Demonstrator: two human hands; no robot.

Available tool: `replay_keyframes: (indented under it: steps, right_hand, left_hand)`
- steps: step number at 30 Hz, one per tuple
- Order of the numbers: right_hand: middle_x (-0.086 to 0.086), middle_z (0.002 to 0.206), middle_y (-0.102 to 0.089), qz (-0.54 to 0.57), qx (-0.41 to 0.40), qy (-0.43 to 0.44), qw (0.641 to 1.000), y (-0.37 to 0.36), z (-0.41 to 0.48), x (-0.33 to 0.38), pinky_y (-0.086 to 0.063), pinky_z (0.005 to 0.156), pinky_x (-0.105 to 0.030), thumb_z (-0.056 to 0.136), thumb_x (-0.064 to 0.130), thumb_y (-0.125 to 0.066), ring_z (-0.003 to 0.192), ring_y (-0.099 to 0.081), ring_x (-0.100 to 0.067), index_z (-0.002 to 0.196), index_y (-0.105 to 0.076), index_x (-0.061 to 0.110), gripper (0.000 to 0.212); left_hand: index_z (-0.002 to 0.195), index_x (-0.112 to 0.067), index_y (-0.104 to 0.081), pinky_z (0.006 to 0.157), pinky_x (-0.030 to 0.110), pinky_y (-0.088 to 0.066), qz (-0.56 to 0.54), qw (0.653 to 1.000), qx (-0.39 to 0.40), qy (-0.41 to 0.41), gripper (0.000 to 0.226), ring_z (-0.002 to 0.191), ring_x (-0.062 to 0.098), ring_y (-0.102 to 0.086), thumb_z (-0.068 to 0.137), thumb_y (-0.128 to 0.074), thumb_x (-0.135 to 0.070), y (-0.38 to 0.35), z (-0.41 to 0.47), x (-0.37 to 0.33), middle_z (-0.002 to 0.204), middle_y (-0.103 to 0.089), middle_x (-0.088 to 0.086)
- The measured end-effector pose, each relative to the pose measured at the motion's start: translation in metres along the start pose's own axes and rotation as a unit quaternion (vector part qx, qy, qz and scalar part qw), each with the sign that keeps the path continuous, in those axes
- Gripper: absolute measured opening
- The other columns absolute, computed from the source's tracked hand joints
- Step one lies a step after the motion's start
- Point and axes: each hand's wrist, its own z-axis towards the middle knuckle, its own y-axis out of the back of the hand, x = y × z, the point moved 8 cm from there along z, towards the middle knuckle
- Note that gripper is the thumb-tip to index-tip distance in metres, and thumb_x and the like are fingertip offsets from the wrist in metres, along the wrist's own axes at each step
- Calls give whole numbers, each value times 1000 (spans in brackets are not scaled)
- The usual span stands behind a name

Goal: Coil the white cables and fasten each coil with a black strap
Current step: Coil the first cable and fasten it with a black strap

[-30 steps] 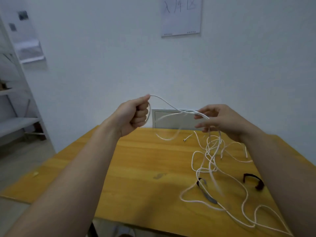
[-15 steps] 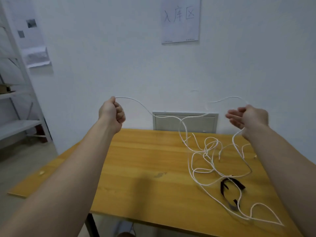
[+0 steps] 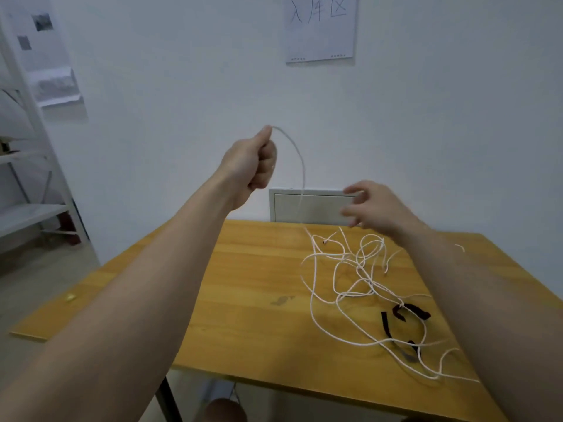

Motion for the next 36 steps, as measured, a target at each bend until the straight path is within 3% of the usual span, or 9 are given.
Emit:
replay_keyframes:
  steps: [4, 11, 14, 16, 19, 22, 27, 31, 36]
  right_hand:
    - [-16, 90, -70, 42, 141, -35, 989, -66, -1, 21, -53, 51, -28, 95, 30, -70, 58, -71, -24, 133, -47, 32, 44]
    - [-15, 65, -72, 13, 35, -114, 993, -48, 34, -1, -55, 48, -29, 101, 18, -50, 57, -69, -34, 100, -63, -1, 23]
    - [-9, 71, -75, -31, -46, -86, 995, -21, 41, -1, -64, 71, -47, 98, 21, -51, 70, -75, -36, 90, -69, 7, 24]
    - [-1, 85, -75, -60, -108, -10, 992, -6, 41, 19, -58, 80, -37, 96, 24, -56, 83, -73, -26, 92, -70, 16, 17]
    - [2, 102, -73, -63, -96, 110, 987, -4, 34, 61, -46, 81, -27, 98, 14, -57, 97, -67, -14, 109, -66, 18, 14]
    - [4, 118, -72, -70, -61, 226, 970, -4, 27, 94, -49, 98, -25, 96, 2, -53, 115, -65, -7, 116, -63, 14, 26]
    - [6, 89, -78, -33, -74, 232, 969, 15, 33, 110, -54, 81, -30, 98, 17, -57, 90, -73, -9, 92, -74, 16, 18]
    - [-4, 81, -74, 92, -93, 192, 973, 30, 36, 111, -50, 67, -20, 108, 23, -46, 76, -70, -9, 90, -71, 10, 34]
    - [-2, 77, -65, 195, -116, 188, 956, 43, 33, 102, -47, 71, -24, 110, 26, -42, 78, -63, -11, 95, -65, 16, 29]
  left_hand:
    - [64, -17, -43, 51, 31, -10, -44, 997, 27, -60, 52, 45, 15, -19, 111, -34, -38, -27, 6, -48, 51, -41, 1]
    - [113, -7, -71, 48, 21, -28, -119, 964, -123, -206, 51, 43, 10, -34, 113, -29, -36, -5, 5, -113, 105, -79, 6]
    - [116, -12, -69, 56, 21, -46, 48, 938, -225, -260, 43, 51, 14, -56, 111, -35, -38, 9, 6, -117, 113, -77, 0]
    - [106, -12, -68, 66, 33, -56, 204, 908, -238, -278, 42, 67, 26, -69, 108, -41, -45, 2, 12, -104, 111, -75, 3]
    - [80, -12, -52, 70, 38, -49, 398, 860, -173, -267, 42, 77, 36, -65, 107, -46, -44, -25, 20, -66, 78, -56, 1]
    - [79, -12, -52, 70, 30, -32, 463, 835, -71, -288, 33, 96, 38, -61, 108, -48, -28, -56, 18, -35, 87, -62, 13]
    - [74, -26, -59, 70, 30, -39, 379, 900, -27, -213, 42, 83, 19, -62, 110, -40, -38, -58, 33, -13, 70, -58, -10]
    - [94, -11, -70, 58, 28, -44, 284, 950, 30, -128, 47, 52, -5, -56, 108, -41, -45, -66, 41, 12, 102, -77, 2]
    - [84, -7, -70, 52, 21, -44, 338, 933, 82, -96, 37, 44, 5, -48, 108, -48, -25, -76, 40, 30, 86, -76, 4]
